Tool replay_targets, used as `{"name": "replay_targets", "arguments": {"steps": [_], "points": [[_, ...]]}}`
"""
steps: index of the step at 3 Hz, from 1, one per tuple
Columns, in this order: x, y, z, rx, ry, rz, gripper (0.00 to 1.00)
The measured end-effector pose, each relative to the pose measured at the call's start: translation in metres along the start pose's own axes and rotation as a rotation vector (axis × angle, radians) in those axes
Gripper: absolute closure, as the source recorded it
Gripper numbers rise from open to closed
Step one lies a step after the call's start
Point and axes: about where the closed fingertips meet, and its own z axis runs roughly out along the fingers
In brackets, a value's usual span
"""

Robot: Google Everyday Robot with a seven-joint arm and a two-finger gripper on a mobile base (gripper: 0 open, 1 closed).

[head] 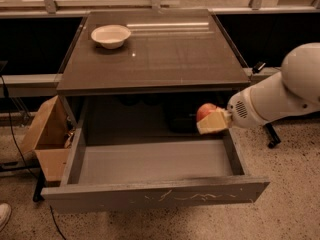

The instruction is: Pick apple from top drawer and place on counter

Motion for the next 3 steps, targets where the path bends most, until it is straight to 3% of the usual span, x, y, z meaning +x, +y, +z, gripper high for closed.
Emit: {"name": "replay_targets", "arguments": {"steps": [1,2,3], "points": [[-0.027,0.005,-0.045,-0.007,-0.171,-0.136,1.00],[-0.027,0.005,-0.045,-0.008,-0.171,-0.134,1.00],[-0.060,0.007,-0.036,0.002,-0.237,-0.182,1.00]]}}
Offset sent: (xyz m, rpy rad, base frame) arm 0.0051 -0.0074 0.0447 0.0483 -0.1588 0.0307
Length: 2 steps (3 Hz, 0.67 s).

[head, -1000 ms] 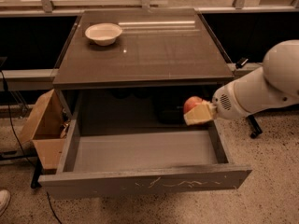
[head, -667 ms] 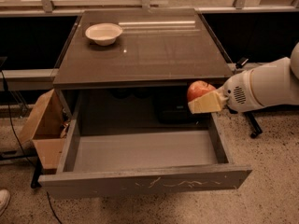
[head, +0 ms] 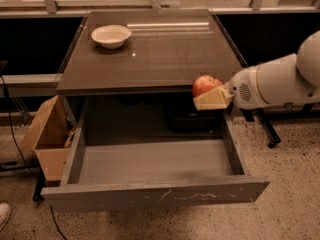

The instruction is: Pick apple from top drawer and place on counter

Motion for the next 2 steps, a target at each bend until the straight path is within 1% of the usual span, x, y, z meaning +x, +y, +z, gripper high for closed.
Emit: {"name": "replay_targets", "arguments": {"steps": [1,2], "points": [[-0.054,-0.007,0.024,0.055,-0.105,-0.092,1.00],[-0.104,-0.011,0.046,0.133,-0.196,-0.178,1.00]]}}
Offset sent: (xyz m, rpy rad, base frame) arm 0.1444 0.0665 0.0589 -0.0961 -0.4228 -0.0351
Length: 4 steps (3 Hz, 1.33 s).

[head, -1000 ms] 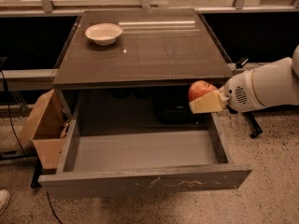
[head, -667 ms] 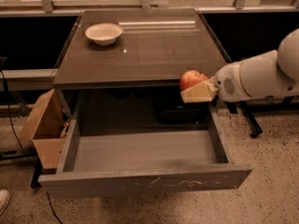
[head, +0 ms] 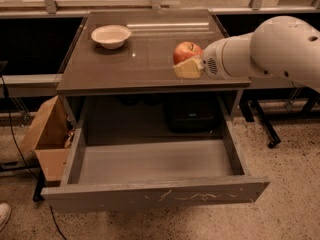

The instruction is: Pick apple from top drawer and place on counter

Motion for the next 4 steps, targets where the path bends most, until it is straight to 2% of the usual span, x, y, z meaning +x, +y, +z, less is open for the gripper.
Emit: {"name": "replay_targets", "arguments": {"steps": [1,2,3,4], "points": [[0.001,0.001,-0.001,-0.003,0.003,0.002,1.00],[0.000,0.005,0.007,0.010,0.019,-0.031,1.00],[-0.006,-0.002,0.046,0.035,0.019,-0.087,1.00],[-0.014,-0.008,0.101,0.042,0.028,-0.165,1.00]]}}
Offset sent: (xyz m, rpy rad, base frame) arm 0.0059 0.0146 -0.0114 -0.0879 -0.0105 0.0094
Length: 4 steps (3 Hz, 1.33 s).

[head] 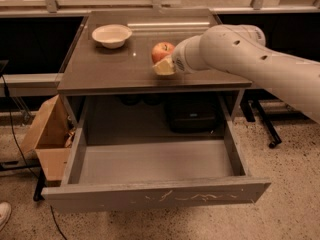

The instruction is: Pick apple from top drawer and place on counter

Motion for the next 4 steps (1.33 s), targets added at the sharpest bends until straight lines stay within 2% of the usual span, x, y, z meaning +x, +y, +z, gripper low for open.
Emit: {"name": "replay_targets", "arguments": {"steps": [1,2,4], "points": [[-0.007,-0.011,0.053,-0.008,0.007,-0.039,0.96],[-0.013,-0.024,0.073,-0.023,-0.014,-0.007,0.73],[-0.018,-0.041,0.086,-0.060,-0.056,0.070,0.28]]}}
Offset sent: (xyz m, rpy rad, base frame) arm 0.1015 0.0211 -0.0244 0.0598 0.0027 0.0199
